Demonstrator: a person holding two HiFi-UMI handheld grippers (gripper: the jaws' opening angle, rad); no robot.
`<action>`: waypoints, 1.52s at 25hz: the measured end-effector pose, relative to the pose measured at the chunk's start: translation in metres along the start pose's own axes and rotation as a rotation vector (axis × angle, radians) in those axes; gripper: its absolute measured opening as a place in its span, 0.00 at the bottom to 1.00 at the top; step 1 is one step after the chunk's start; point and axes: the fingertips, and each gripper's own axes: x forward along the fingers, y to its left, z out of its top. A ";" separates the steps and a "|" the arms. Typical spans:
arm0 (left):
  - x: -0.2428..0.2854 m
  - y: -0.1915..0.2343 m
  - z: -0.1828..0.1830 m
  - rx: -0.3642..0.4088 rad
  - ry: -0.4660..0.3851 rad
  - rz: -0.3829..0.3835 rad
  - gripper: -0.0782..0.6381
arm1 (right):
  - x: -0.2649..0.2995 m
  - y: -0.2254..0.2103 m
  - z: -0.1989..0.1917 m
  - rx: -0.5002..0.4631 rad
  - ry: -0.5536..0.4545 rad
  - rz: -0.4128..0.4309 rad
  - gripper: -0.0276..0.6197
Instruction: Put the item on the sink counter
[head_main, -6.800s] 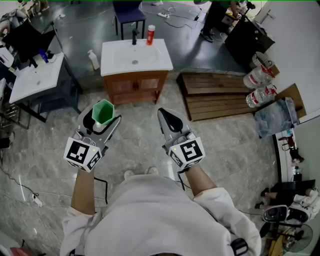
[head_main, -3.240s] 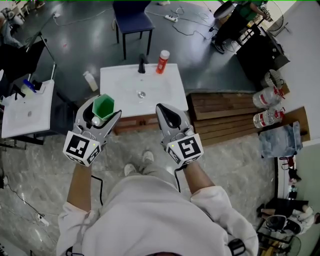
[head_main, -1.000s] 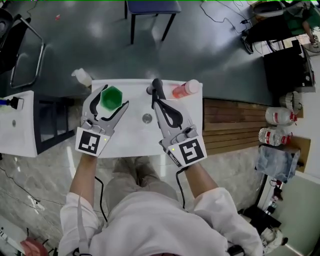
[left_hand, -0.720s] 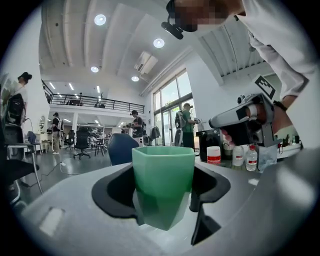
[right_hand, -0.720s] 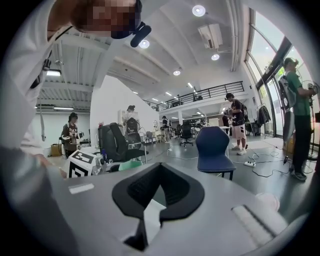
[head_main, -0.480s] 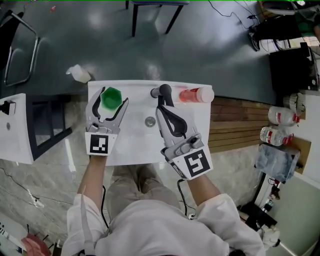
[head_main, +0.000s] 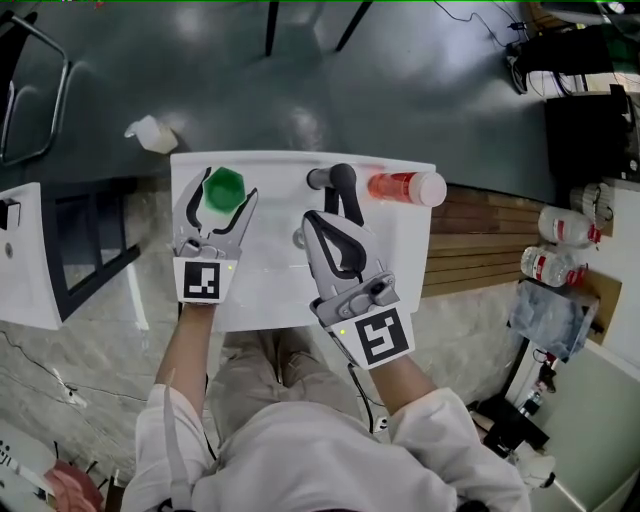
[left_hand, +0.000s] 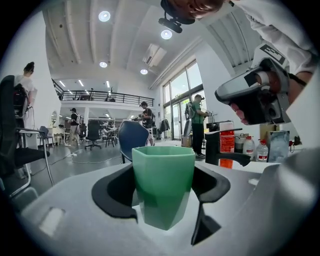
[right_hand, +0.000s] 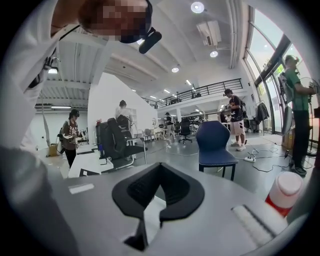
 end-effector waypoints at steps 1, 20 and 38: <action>0.001 0.001 -0.004 -0.002 -0.001 -0.004 0.57 | 0.002 0.001 -0.002 0.004 0.001 -0.008 0.05; 0.023 0.002 -0.056 -0.002 0.030 -0.061 0.58 | 0.025 -0.002 -0.035 0.033 0.039 -0.075 0.05; 0.033 -0.002 -0.081 0.024 0.181 -0.084 0.58 | 0.032 -0.009 -0.041 0.054 0.042 -0.078 0.05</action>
